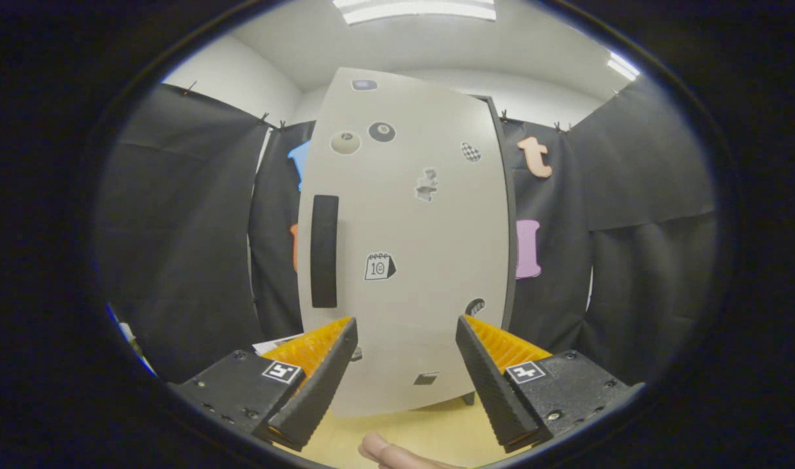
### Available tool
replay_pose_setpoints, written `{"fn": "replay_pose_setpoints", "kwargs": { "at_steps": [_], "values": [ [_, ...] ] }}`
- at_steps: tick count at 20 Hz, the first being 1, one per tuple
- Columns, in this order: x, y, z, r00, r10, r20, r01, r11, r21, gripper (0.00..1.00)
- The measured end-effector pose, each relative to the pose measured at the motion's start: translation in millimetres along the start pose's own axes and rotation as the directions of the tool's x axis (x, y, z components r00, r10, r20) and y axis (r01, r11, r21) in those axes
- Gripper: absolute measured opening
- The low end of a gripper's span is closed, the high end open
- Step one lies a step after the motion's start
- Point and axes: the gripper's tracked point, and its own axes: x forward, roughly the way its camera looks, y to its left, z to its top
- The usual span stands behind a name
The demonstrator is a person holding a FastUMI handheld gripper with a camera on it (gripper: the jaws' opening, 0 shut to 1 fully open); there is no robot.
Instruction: Open the shoe cabinet door, grab the shoes and put them into the shoe cabinet, then close the shoe cabinet door.
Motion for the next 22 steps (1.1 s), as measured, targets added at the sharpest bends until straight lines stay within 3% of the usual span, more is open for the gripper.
{"fn": "replay_pose_setpoints", "kwargs": {
  "at_steps": [8,22],
  "values": [
    [-85,-41,-1,0.999,0.014,0.039,-0.015,0.999,0.031,0.99],
    [-166,-114,-26,0.994,-0.103,0.045,0.099,0.992,0.078,0.99]
  ]
}}
